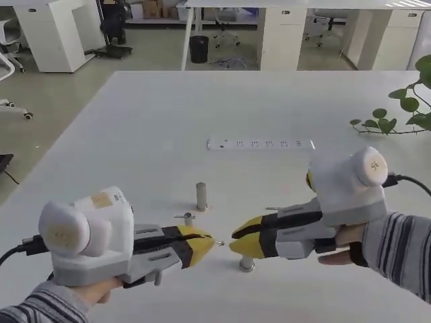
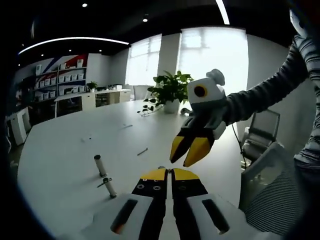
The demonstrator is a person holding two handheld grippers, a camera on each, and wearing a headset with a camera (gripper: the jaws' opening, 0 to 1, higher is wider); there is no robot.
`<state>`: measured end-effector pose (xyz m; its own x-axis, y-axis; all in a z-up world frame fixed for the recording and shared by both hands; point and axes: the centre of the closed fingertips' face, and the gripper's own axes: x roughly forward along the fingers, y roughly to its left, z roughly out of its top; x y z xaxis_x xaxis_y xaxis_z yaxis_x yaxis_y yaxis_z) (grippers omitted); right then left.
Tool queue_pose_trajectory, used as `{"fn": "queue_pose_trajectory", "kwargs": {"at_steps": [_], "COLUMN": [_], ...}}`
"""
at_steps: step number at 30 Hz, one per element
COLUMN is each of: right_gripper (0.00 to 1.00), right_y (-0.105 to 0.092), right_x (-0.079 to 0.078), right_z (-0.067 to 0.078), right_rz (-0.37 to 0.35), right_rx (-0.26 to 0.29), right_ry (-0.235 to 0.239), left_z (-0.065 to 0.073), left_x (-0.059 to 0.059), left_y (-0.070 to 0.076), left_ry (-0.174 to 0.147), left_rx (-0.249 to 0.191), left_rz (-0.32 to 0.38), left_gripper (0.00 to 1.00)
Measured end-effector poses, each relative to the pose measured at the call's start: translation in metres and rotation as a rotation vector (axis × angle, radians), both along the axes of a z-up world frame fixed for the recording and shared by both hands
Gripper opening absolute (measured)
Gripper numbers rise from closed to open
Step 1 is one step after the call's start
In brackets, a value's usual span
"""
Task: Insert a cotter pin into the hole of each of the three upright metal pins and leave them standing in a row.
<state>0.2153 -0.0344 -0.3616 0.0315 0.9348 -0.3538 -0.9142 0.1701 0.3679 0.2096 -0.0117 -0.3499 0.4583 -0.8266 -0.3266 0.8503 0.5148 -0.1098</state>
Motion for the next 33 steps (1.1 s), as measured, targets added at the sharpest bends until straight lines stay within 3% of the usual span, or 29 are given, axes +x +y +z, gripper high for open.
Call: {"fn": "queue_pose_trajectory", "kwargs": {"at_steps": [4, 8, 12, 16, 28, 32, 33], "right_gripper": [0.11, 0.1, 0.09, 0.06, 0.02, 0.01, 0.01], "right_y": [0.005, 0.011, 0.017, 0.02, 0.018, 0.016, 0.015], "right_x": [-0.012, -0.027, -0.036, -0.036, -0.035, -0.033, -0.033], "right_z": [0.004, 0.01, 0.02, 0.019, 0.021, 0.021, 0.02], "right_rz": [0.01, 0.036, 0.055, 0.056, 0.064, 0.08, 0.096], "right_rx": [0.023, 0.073, 0.121, 0.111, 0.114, 0.092, 0.073], "right_ry": [0.024, 0.07, 0.097, 0.089, 0.076, 0.036, 0.006], "left_z": [0.007, 0.015, 0.016, 0.02, 0.014, 0.011, 0.01], "left_x": [-0.006, -0.014, -0.016, -0.02, -0.023, -0.024, -0.024], "left_y": [-0.003, -0.008, -0.009, -0.009, -0.005, -0.005, -0.006], "left_ry": [0.007, 0.033, 0.042, 0.063, 0.107, 0.118, 0.122], "left_rx": [-0.038, -0.109, -0.124, -0.17, -0.186, -0.18, -0.181], "left_rz": [-0.032, -0.066, -0.07, -0.083, -0.076, -0.078, -0.08], "left_gripper": [0.0, 0.0, 0.0, 0.0, 0.0, 0.0, 0.0]}}
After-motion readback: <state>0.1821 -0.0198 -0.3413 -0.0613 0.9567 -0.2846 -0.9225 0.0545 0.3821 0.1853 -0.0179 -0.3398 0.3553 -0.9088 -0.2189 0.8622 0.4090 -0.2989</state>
